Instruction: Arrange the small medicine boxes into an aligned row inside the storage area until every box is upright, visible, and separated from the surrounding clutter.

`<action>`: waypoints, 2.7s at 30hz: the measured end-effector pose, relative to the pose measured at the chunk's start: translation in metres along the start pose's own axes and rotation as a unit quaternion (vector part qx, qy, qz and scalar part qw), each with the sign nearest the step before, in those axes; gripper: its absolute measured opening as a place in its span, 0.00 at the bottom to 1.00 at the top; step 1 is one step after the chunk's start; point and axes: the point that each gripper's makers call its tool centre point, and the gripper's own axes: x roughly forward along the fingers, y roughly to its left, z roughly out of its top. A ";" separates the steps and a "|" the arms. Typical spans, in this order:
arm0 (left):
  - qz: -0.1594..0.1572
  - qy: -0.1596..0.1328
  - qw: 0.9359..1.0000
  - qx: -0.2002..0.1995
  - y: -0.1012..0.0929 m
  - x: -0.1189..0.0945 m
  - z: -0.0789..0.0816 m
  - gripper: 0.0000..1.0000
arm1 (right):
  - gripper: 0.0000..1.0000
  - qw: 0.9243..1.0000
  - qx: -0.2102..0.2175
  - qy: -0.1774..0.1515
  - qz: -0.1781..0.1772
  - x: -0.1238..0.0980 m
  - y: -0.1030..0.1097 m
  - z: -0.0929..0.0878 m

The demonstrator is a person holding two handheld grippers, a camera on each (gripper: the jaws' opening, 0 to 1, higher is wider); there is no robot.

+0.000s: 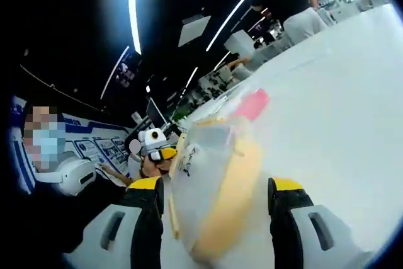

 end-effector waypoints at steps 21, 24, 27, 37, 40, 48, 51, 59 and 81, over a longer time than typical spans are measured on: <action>0.027 -0.016 0.999 -0.025 0.028 -0.009 0.003 0.07 | 0.05 0.996 0.082 -0.031 -0.020 -0.017 0.000 0.001; 0.027 -0.015 0.999 -0.027 0.025 -0.009 0.003 0.06 | 0.04 0.993 0.109 -0.039 -0.023 -0.016 0.004 -0.001; 0.026 -0.017 0.999 -0.030 0.026 -0.009 0.004 0.06 | 0.04 0.993 0.106 -0.044 -0.027 -0.016 0.006 -0.001; 0.029 -0.021 0.999 -0.034 0.023 -0.012 0.006 0.06 | 0.04 0.994 0.092 -0.055 -0.035 -0.013 0.009 -0.001; 0.032 -0.021 0.999 -0.034 0.024 -0.015 0.006 0.06 | 0.04 0.994 0.086 -0.056 -0.040 -0.011 0.008 0.000; 0.034 -0.018 0.999 -0.032 0.021 -0.017 0.006 0.06 | 0.04 0.994 0.088 -0.057 -0.043 -0.011 0.007 0.000; 0.033 -0.016 0.999 -0.036 0.019 -0.018 0.006 0.05 | 0.04 0.993 0.094 -0.057 -0.042 -0.010 0.009 0.000; 0.029 -0.020 0.998 -0.045 0.013 -0.022 0.013 0.04 | 0.03 0.992 0.106 -0.065 -0.029 -0.008 0.016 0.004; 0.038 -0.045 0.998 -0.030 0.018 -0.043 0.050 0.03 | 0.03 0.996 0.081 -0.045 -0.017 0.012 0.032 0.021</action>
